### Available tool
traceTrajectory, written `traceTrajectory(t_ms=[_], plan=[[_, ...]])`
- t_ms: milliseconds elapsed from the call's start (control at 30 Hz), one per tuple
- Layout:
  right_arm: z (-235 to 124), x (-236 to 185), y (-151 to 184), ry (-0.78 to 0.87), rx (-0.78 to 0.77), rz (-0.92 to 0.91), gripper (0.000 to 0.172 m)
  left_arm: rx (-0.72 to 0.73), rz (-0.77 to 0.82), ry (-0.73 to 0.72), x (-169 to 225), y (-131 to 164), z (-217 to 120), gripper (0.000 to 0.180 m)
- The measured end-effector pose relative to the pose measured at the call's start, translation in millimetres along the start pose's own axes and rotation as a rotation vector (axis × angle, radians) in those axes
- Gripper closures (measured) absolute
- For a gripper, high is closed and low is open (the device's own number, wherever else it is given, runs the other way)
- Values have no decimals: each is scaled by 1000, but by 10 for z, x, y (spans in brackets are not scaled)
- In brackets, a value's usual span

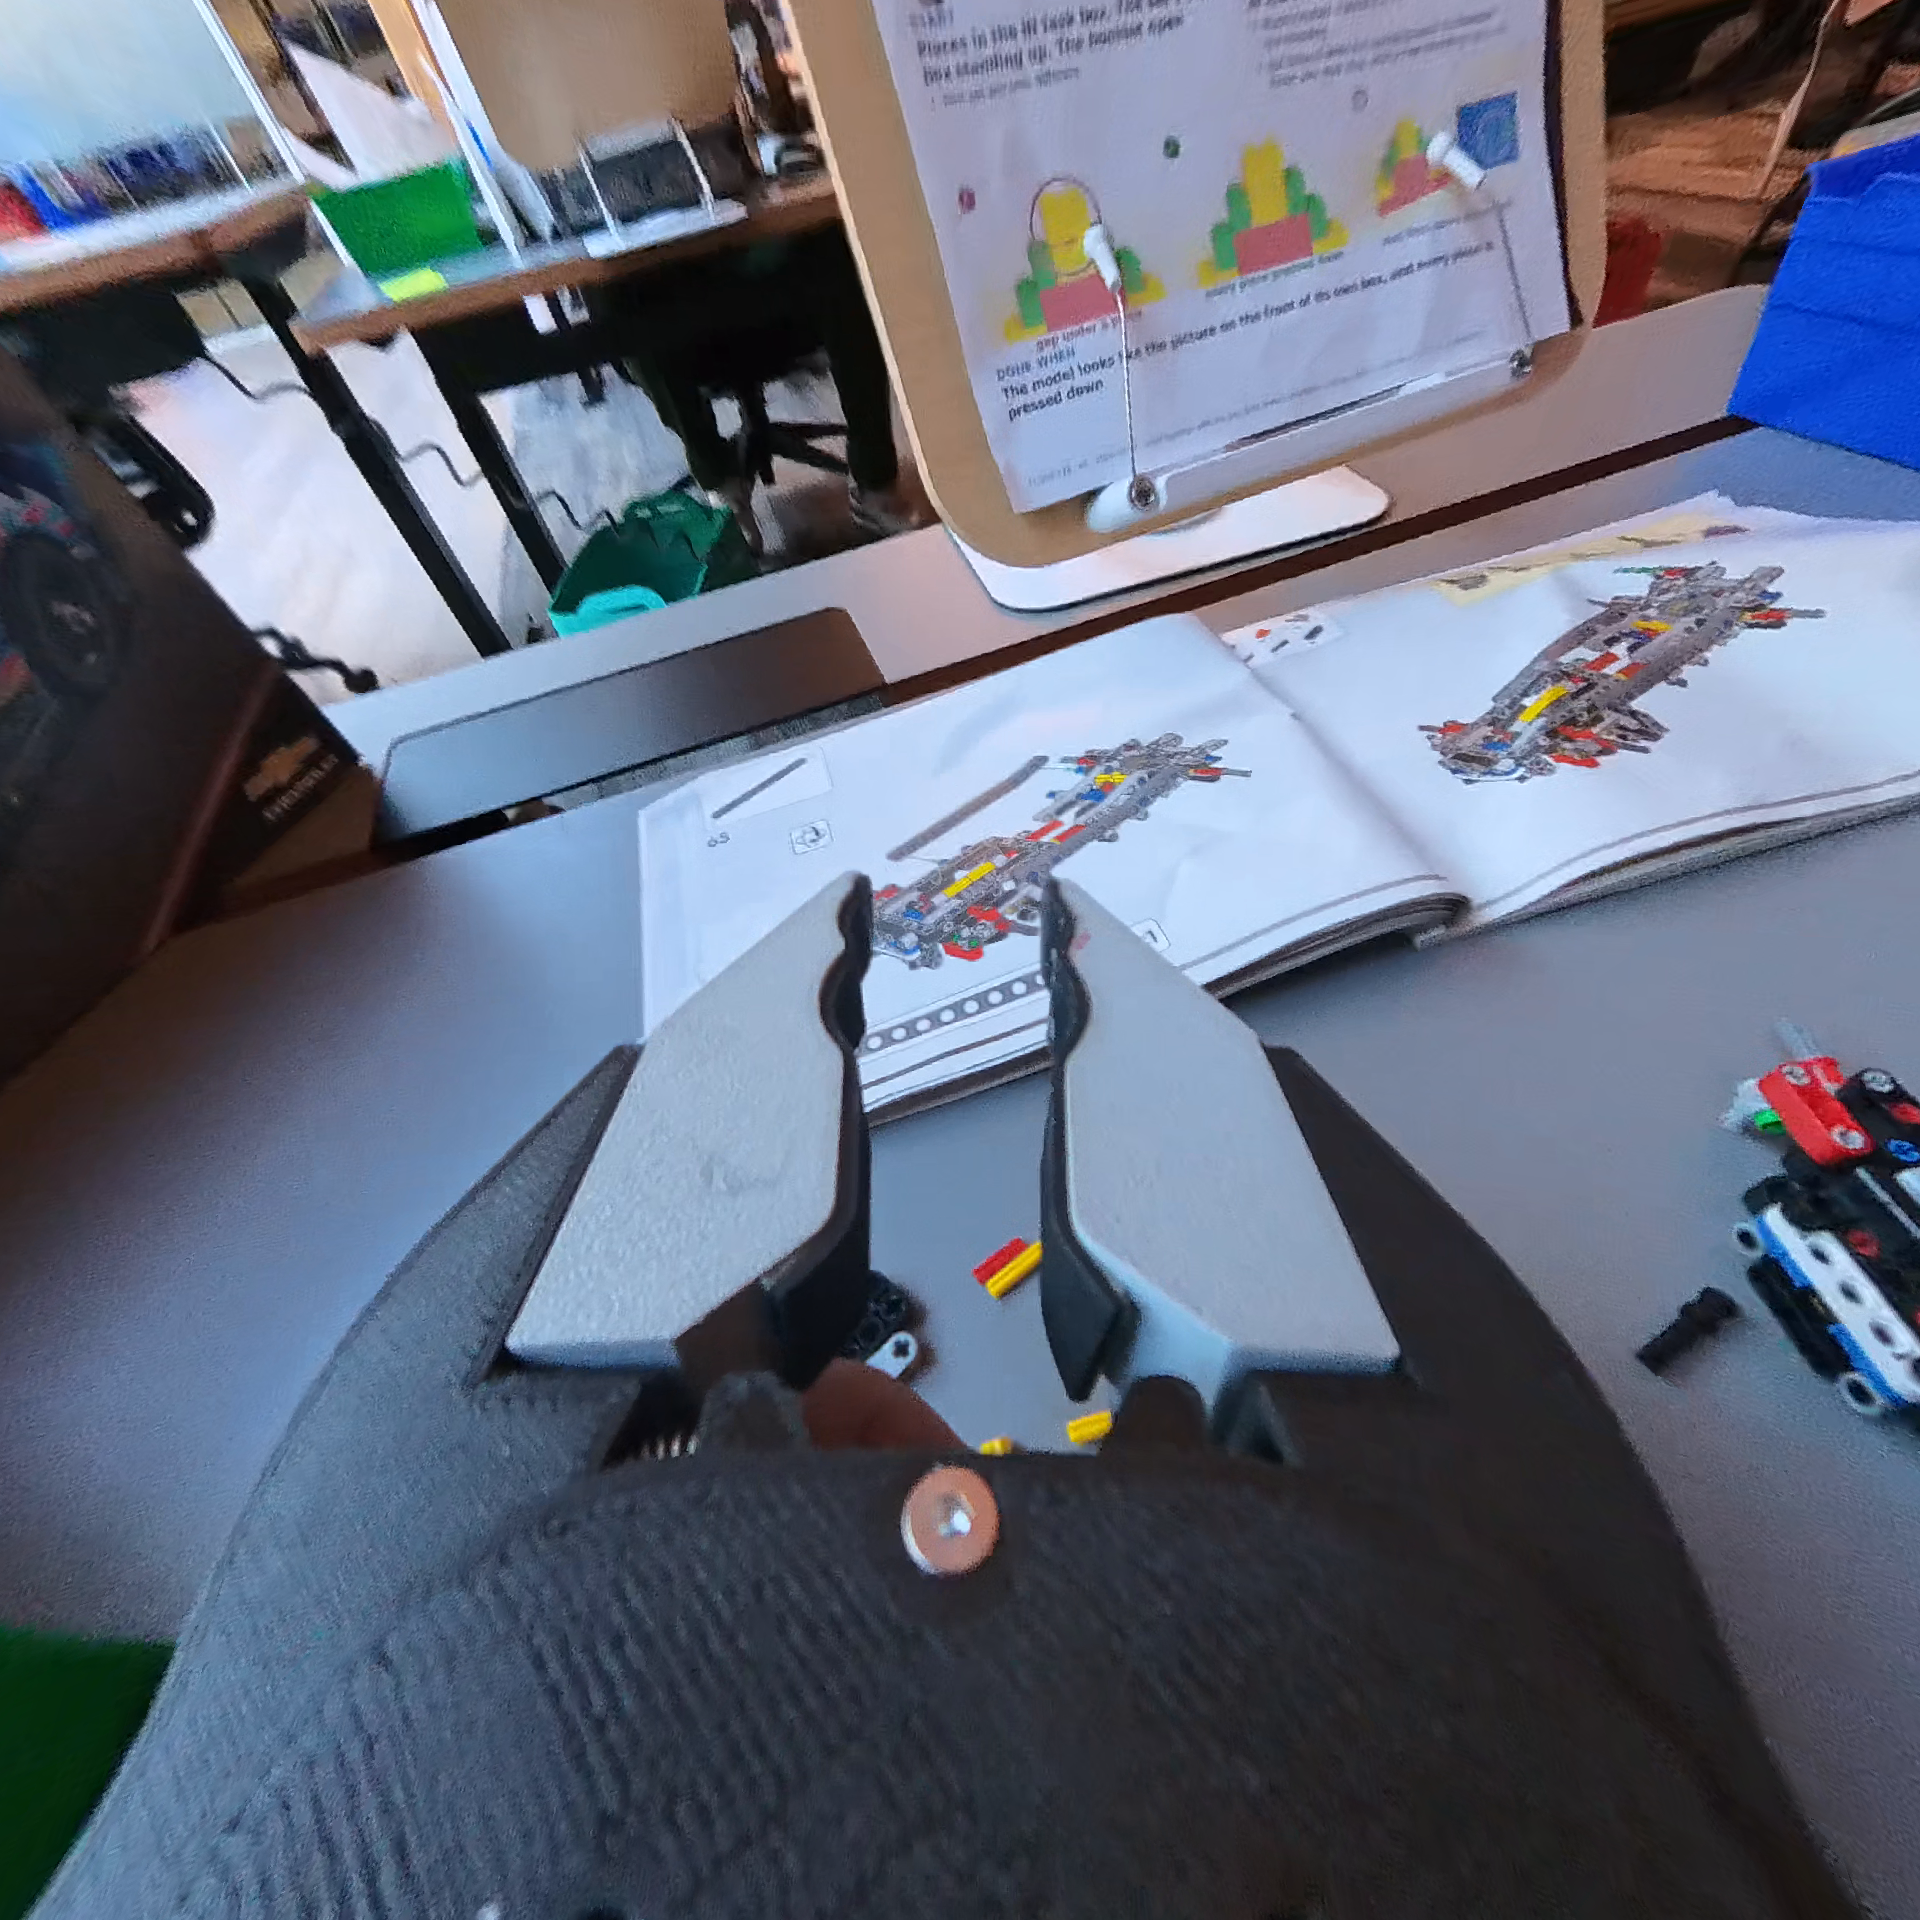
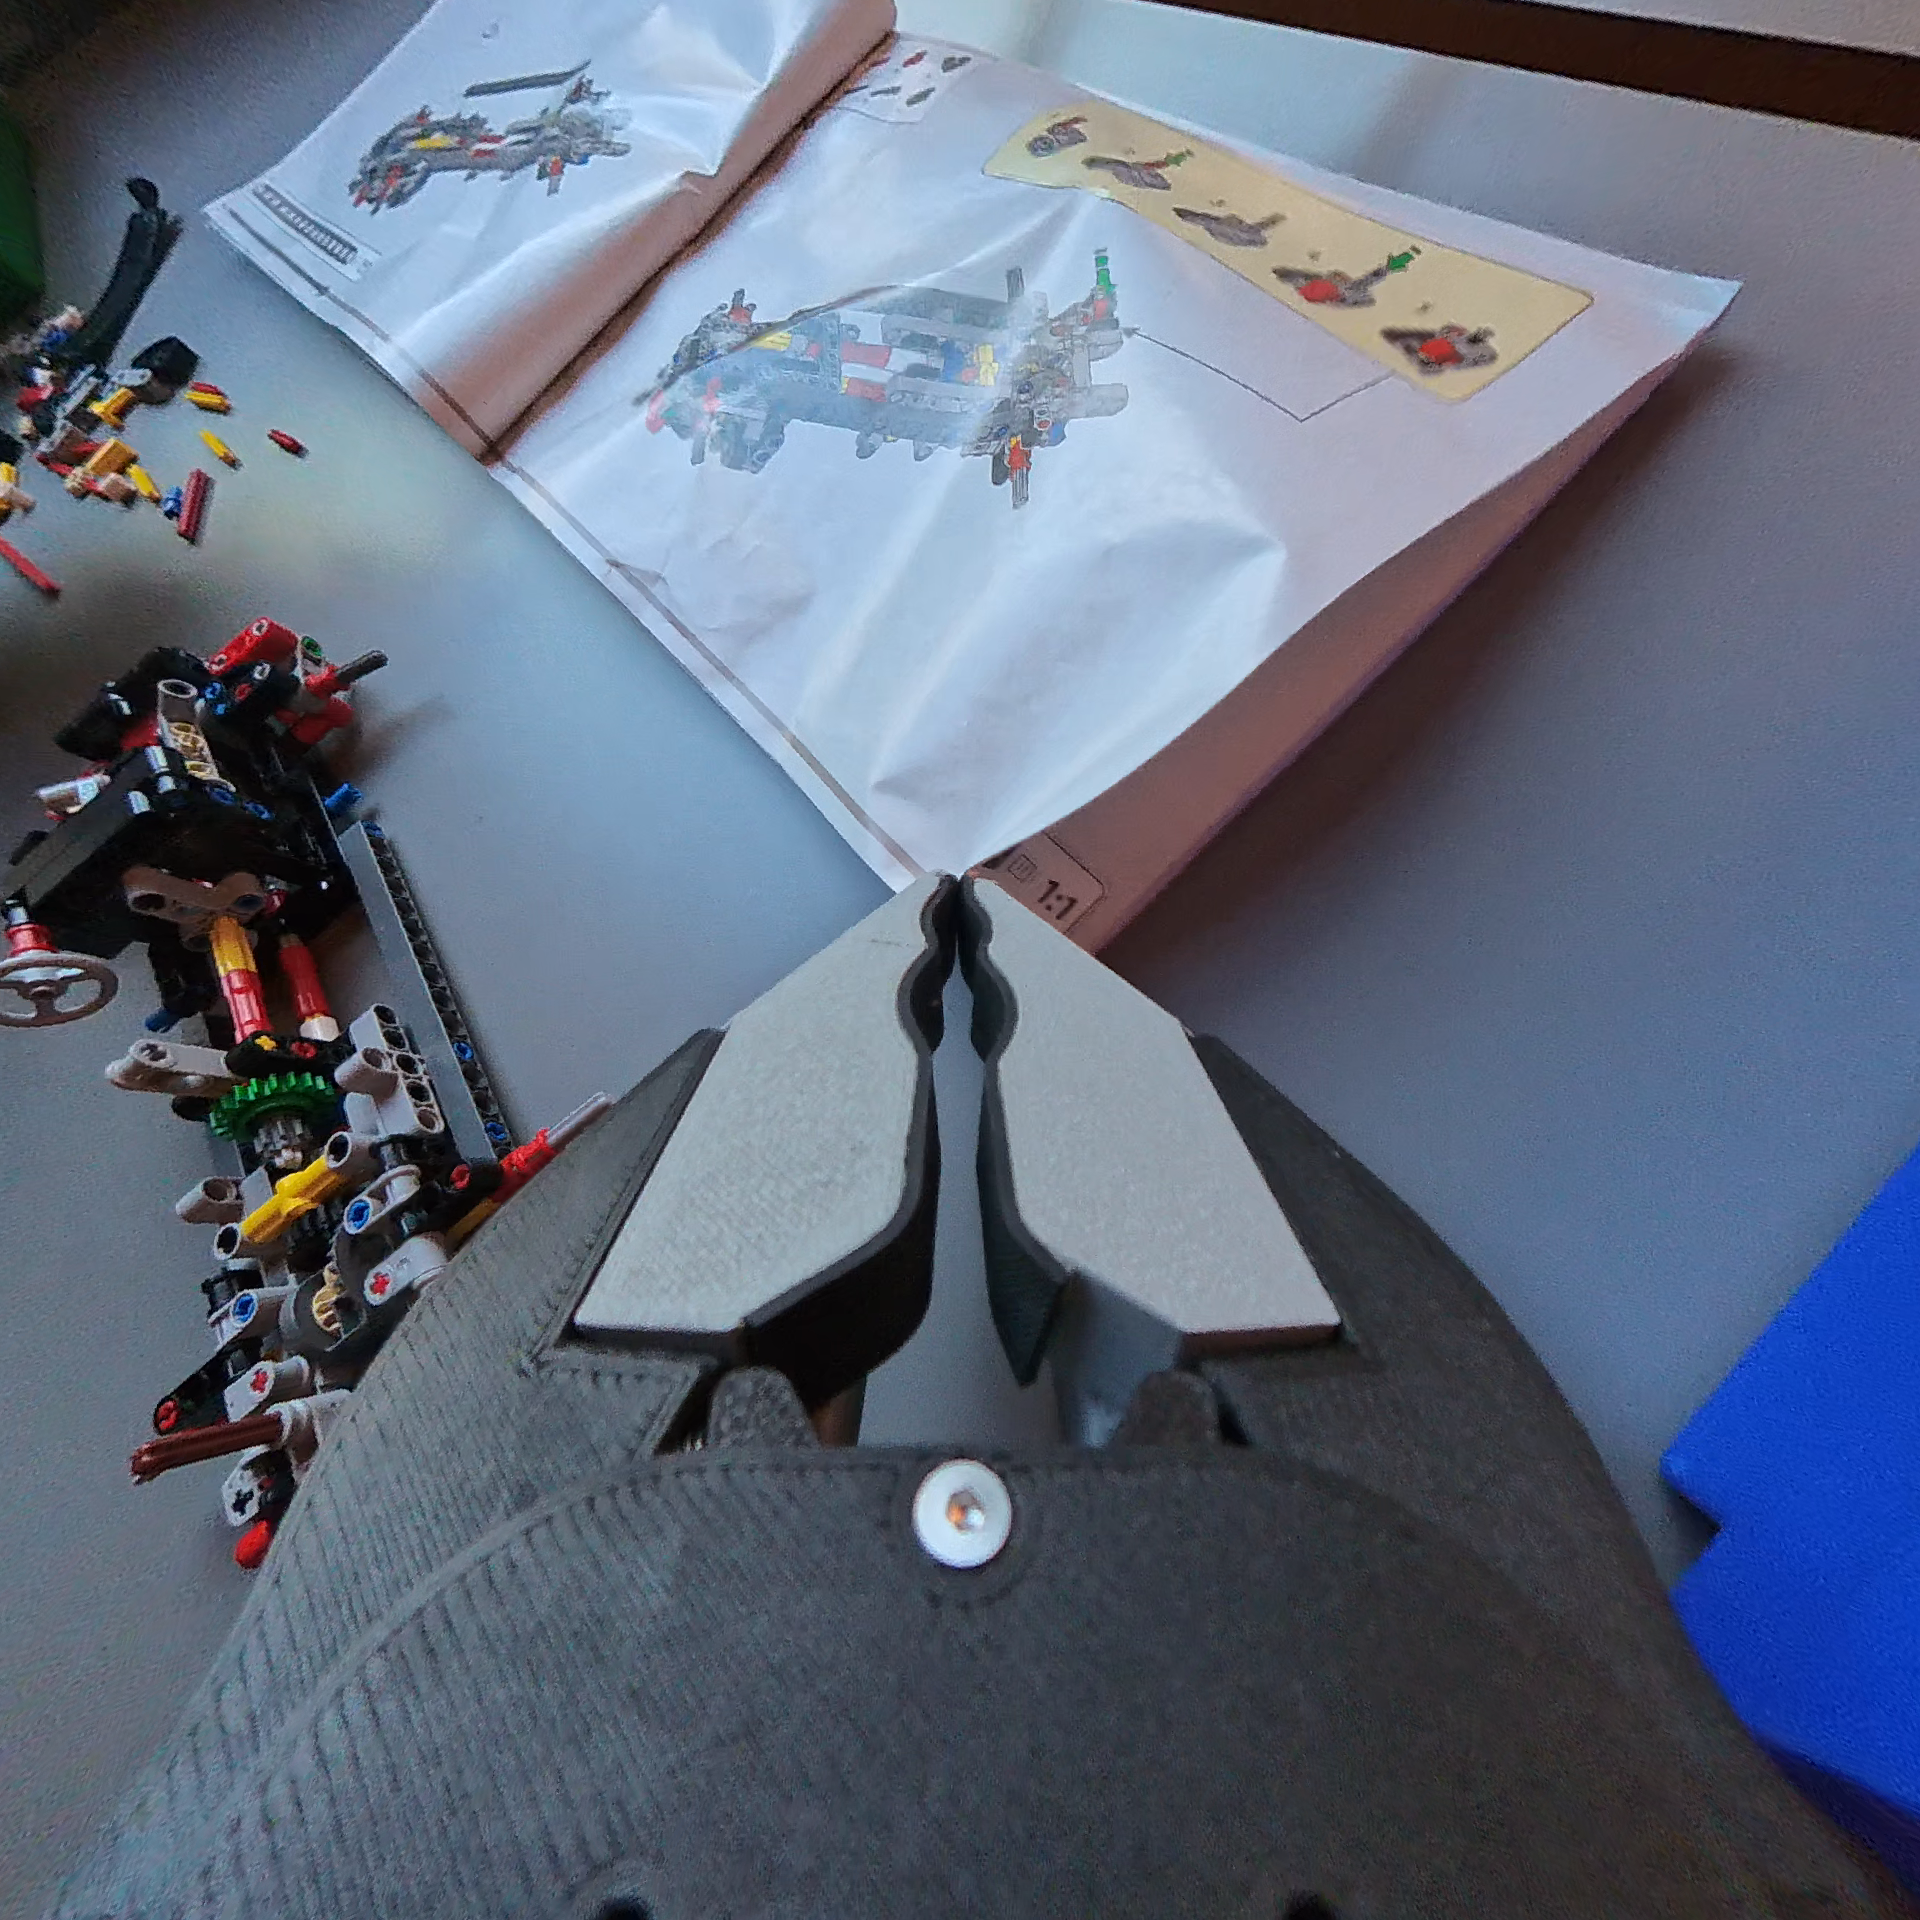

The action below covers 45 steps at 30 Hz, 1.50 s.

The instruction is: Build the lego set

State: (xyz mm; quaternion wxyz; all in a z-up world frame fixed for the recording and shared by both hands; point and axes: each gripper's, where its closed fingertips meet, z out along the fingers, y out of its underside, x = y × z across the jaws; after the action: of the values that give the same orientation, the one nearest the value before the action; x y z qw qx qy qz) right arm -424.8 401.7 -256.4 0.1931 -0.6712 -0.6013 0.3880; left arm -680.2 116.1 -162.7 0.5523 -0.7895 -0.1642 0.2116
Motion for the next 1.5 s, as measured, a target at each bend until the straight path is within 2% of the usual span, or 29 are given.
traceTrajectory(t_ms=[100, 333, 567, 833, 1167, 1267, 1367, 1500], plan=[[10, 44, 27, 3, -3, 30, 172, -14, 31, -5, 26, 88, -28, 152], [69, 76, 111, 38, -40, -2, 172, -50, 0, 108, 303, 215, 32, 151], [57, 68, 96, 64, -25, -46, 172, -60, 68, 71, 354, 268, 66, 155], [-62, 8, -75, 34, 87, -41, 172, -41, 87, 11, 231, 225, 41, 157], [-62, 4, -63, 45, 90, -43, 172, -124, 84, 25, 229, 449, 156, 155], [-27, -14, -20, 2, 72, 0, 172, -153, 83, 42, 248, 503, 171, 152], [13, -27, 59, -89, 39, 135, 172, -162, 93, 47, 265, 522, 177, 152], [12, 40, 82, -101, 33, 182, 172, -176, 132, 42, 276, 558, 190, 152]])
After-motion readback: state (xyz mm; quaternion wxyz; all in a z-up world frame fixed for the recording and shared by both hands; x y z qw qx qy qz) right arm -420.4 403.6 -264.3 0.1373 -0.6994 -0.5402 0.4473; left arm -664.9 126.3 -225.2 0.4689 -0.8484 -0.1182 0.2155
